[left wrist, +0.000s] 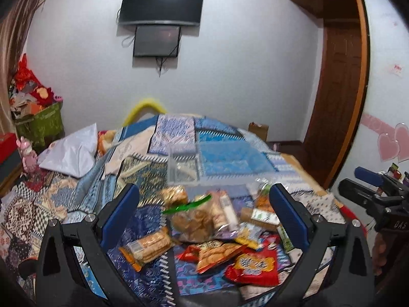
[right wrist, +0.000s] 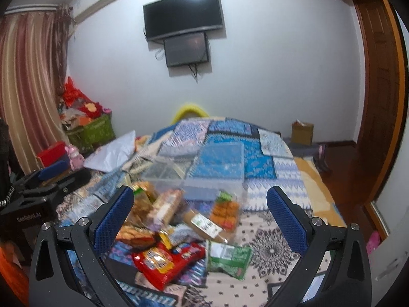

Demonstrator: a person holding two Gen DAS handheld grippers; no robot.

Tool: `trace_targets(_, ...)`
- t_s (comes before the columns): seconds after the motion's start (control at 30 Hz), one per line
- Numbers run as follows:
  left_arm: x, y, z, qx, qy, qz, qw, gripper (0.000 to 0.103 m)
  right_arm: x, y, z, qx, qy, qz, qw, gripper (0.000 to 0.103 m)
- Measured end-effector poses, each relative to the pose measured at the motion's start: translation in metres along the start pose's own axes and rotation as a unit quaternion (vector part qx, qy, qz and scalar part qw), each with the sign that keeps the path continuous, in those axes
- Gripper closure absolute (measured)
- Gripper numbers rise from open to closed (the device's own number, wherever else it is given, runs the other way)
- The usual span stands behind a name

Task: Organize snacks
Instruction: 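Grasp the orange-wrapped cookie bar with the left gripper while the right grasps the green packet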

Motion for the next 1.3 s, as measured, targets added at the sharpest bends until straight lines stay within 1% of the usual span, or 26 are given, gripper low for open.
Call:
trace_targets(0.03,0.003,-0.002,-0.005,-0.003,0.002,-0.005,1.0000,0.006,0.005,-0.004,0.003,0.000,-0.003,-0.010,1.000,0.000)
trace_targets(0.17,0.021,-0.021,-0.028,-0.014,0.016,-0.045,0.9987,0.014,0.021,-0.018,0.013,0.001,-0.018,-0.048,0.999,0.000)
trace_targets(0.23,0.029,-0.031,-0.039,-0.021,0.023,-0.065,0.9974,0.018,0.029,-0.027,0.018,0.002,-0.019,-0.069,0.997,0.005)
trace_targets(0.33,0.041,-0.047,-0.056,-0.044,0.027,-0.094,0.9942,0.018,0.043,-0.043,0.026,0.005,-0.016,-0.107,0.994,0.011)
trace_targets(0.53,0.066,-0.081,-0.085,-0.076,0.049,-0.157,0.9835,0.018,0.065,-0.068,0.031,0.011,-0.020,-0.161,0.987,0.011)
trace_targets(0.63,0.077,-0.093,-0.093,-0.080,0.063,-0.178,0.9788,0.018,0.074,-0.077,0.033,0.021,-0.017,-0.182,0.983,0.011)
trace_targets(0.7,0.084,-0.098,-0.098,-0.078,0.075,-0.189,0.9761,0.018,0.079,-0.082,0.034,0.026,-0.017,-0.192,0.981,0.011)
trace_targets(0.77,0.090,-0.101,-0.102,-0.081,0.079,-0.195,0.9743,0.018,0.082,-0.086,0.035,0.030,-0.014,-0.204,0.979,0.011)
trace_targets(0.87,0.095,-0.096,-0.106,-0.080,0.076,-0.193,0.9750,0.018,0.086,-0.091,0.034,0.031,-0.006,-0.216,0.976,0.011)
trace_targets(0.97,0.098,-0.085,-0.106,-0.068,0.071,-0.183,0.9781,0.018,0.089,-0.094,0.033,0.026,-0.008,-0.223,0.974,0.011)
trace_targets(1.03,0.101,-0.078,-0.106,-0.058,0.064,-0.180,0.9800,0.017,0.092,-0.096,0.032,0.025,-0.006,-0.228,0.973,0.011)
trace_targets(1.1,0.107,-0.076,-0.104,-0.044,0.049,-0.183,0.9809,0.015,0.094,-0.097,0.031,0.022,-0.006,-0.229,0.973,0.011)
trace_targets(1.17,0.116,-0.079,-0.103,-0.033,0.037,-0.195,0.9795,0.014,0.096,-0.098,0.031,0.018,-0.009,-0.230,0.973,0.011)
trace_targets(1.23,0.125,-0.087,-0.103,-0.030,0.027,-0.217,0.9754,0.015,0.096,-0.098,0.029,0.015,-0.008,-0.230,0.973,0.012)
trace_targets(1.27,0.129,-0.091,-0.104,-0.034,0.021,-0.228,0.9729,0.015,0.096,-0.098,0.028,0.014,-0.007,-0.230,0.973,0.015)
trace_targets(1.3,0.131,-0.097,-0.105,-0.044,0.012,-0.239,0.9700,0.015,0.095,-0.098,0.027,0.012,-0.006,-0.230,0.973,0.023)
Point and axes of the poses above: each gripper's, at about its wrist camera, not at the fingertips, and x roughly the way its jaws point, z to its right, y to its top, the point moved 4 cm from there along x, roughly the way its jaws point, and after that the axes turned 7 degrees about -y, right-handed, at the moved point
